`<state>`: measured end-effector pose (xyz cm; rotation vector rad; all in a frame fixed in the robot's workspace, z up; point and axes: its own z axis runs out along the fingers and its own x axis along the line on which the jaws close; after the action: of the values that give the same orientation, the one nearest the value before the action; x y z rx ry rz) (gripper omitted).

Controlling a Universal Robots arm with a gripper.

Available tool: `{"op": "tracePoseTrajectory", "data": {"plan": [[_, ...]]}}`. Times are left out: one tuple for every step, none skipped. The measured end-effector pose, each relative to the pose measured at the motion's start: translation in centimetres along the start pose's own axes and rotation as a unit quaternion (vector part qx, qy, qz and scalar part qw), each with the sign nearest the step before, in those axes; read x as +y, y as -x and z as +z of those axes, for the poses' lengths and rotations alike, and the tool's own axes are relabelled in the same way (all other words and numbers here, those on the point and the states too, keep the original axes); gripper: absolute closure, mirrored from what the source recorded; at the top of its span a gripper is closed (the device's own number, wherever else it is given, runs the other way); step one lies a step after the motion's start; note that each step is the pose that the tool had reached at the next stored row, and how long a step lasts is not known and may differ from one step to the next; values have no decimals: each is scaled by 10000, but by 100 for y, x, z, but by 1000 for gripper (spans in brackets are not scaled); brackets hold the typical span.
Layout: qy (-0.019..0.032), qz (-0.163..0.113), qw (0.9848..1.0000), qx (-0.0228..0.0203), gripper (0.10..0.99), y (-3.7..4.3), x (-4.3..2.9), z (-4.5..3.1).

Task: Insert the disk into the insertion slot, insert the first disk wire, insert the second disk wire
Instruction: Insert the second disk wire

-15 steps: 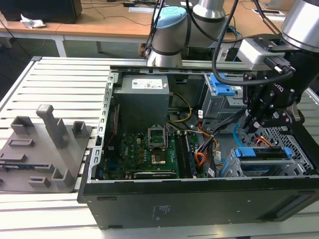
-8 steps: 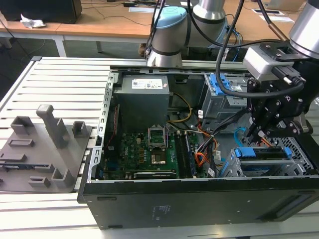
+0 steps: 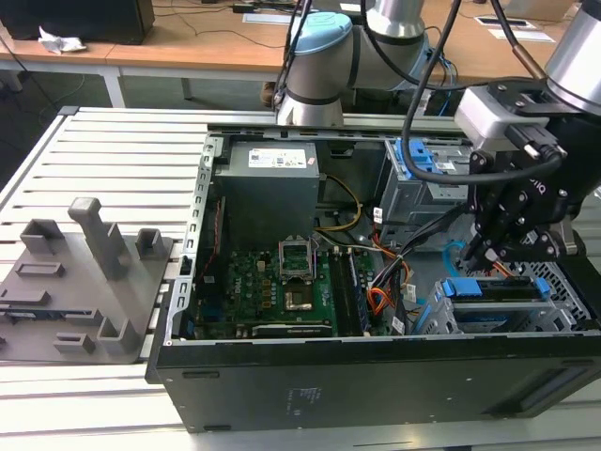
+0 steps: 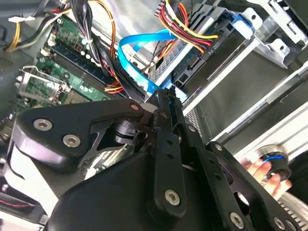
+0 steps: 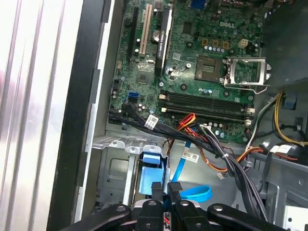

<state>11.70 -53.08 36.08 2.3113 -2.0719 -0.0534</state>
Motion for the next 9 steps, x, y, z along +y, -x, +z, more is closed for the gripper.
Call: {"op": "tracePoseTrajectory", "data": {"plan": [[0, 167, 9999, -8, 922, 0, 0, 2], [0, 297, 9996, -15, 922, 0, 0, 4], [-1, 401, 9992, -20, 922, 0, 0, 5], [0, 431, 9991, -21, 922, 0, 0, 5], [0, 432, 9991, -21, 922, 0, 0, 6], [0, 430, 9991, -22, 922, -1, -9, 8], [0, 431, 9991, -22, 922, -2, -14, 9], [0, 432, 9991, -21, 922, -4, -28, 9], [2, 432, 9991, -21, 922, -9, -75, 9]]}}
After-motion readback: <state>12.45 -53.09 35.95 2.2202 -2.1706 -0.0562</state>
